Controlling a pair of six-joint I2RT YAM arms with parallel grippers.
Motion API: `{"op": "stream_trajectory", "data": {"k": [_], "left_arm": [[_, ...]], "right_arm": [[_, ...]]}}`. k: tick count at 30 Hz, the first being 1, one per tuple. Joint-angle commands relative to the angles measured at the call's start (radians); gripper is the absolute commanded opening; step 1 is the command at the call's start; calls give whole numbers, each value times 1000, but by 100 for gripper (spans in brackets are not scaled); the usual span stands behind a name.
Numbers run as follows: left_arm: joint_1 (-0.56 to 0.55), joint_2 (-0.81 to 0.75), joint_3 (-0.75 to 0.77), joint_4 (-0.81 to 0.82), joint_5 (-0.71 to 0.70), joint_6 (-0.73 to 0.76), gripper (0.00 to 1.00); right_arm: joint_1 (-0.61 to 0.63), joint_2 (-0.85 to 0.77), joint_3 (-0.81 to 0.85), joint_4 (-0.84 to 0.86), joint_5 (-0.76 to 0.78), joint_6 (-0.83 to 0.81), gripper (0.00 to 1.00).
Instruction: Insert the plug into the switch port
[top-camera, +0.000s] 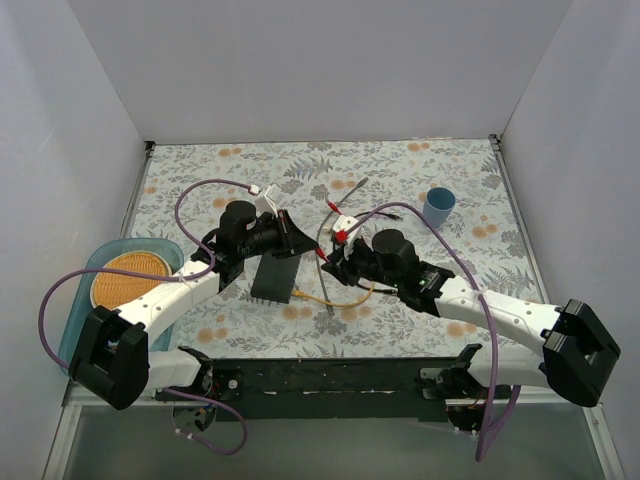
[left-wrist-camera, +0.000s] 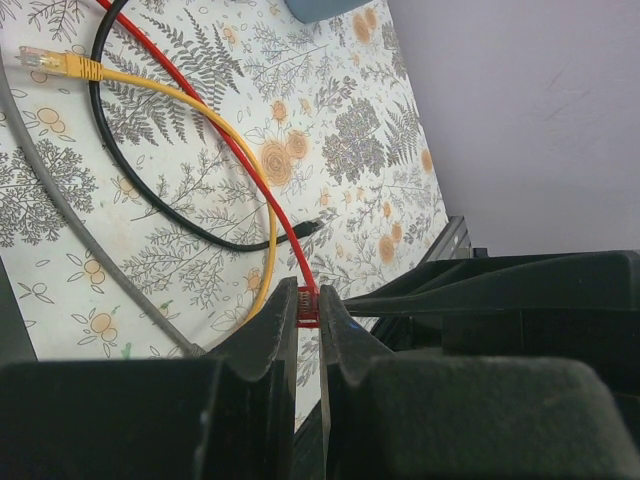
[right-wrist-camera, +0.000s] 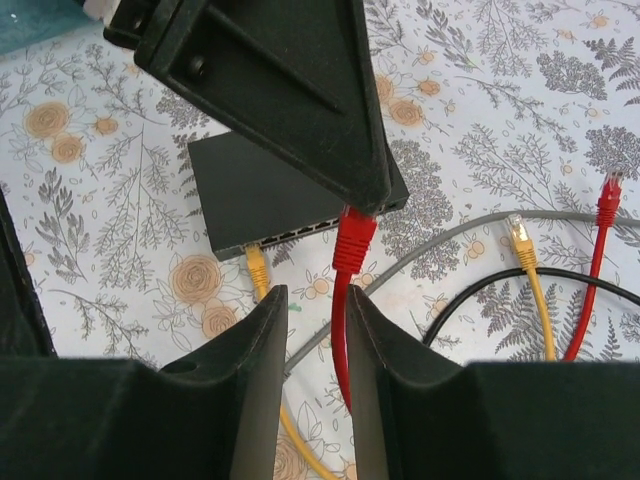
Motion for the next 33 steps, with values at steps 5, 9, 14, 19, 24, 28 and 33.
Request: {"op": "stream_trajectory", "data": {"k": [5,9,14,19,24,28,33], "left_arm": [[1,-43,0,-9,-7,14,0],[1,-46,-1,-9,-6,14,0],[1,-43,-6,-6,4,14,0],[1,-44,-10,0,10,10,0],[1,-47,-10,0,7,12,0],[1,-49,-12,-2,11,14,0],[1,-50,-12,0,8,14,0]], "right_arm": [[-3,48,72,107,48,25,35],[-3,85,93,107,48,25,31],[-3,100,86,122,52,32,17],[-3,121,95,117,60,34,11],[-3,137,99,117,51,34,20],[-3,145,99,120,61,39,12],[-4,149,99,123,55,37,22]]}}
